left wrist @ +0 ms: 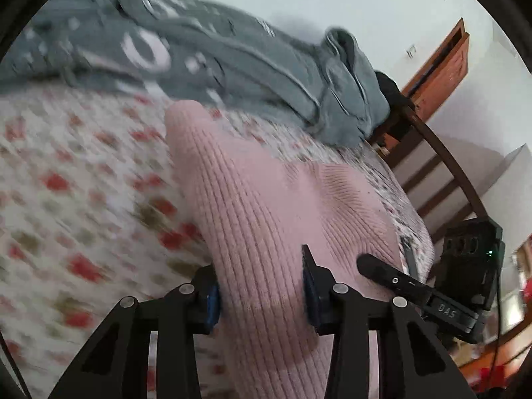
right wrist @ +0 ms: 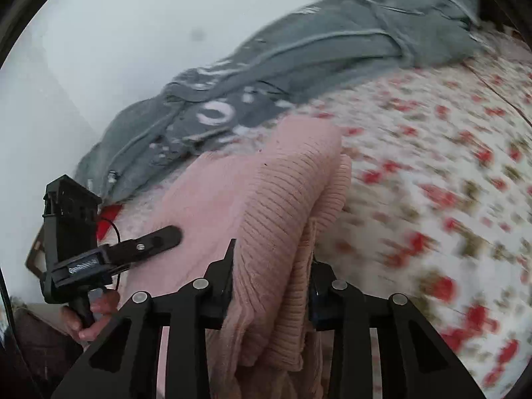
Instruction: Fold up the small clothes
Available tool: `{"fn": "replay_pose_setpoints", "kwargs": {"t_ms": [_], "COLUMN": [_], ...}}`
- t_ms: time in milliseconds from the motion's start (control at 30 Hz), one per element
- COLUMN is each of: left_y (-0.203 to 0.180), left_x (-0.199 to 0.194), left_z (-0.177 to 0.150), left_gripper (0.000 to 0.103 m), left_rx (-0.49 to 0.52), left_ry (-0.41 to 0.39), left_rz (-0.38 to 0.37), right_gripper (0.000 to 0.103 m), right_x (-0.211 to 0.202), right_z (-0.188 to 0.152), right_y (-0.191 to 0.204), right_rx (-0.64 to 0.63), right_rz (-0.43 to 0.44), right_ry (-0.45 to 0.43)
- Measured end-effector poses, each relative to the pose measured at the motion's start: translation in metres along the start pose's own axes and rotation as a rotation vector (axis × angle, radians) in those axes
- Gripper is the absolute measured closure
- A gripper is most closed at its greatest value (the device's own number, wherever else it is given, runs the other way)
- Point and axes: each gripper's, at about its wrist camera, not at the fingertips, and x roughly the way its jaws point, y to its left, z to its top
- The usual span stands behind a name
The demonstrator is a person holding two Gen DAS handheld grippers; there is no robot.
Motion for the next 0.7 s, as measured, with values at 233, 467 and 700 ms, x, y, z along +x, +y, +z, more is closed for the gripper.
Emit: {"fn": "replay_pose_setpoints", "kwargs": {"t_ms": [233, 467, 700], "left_y": [0.066, 0.124, 0.090], "left_x": [-0.043, -0.017, -0.059], "left_z": [0.045, 0.019, 0.003], "left_gripper": [0.061, 0.047, 0.037], "left_rx": [0.018, -0.020, 0.120], "left_ry": [-0.021, 0.005, -0.085], "left_rz": [0.224, 0.327, 0.329], "right_gripper": [0.070, 0.055, 0.052], "right_x": [0.085, 0.158, 0.111], "right_z": [0.025, 0.005, 0.015], "right_y": [0.061, 0.077, 0.096], "right_rx": [0.011, -0.138, -0.249], "right_rz": [0.147, -0.069, -0.141], "right_ry": [0.021, 0.090, -0.002]}}
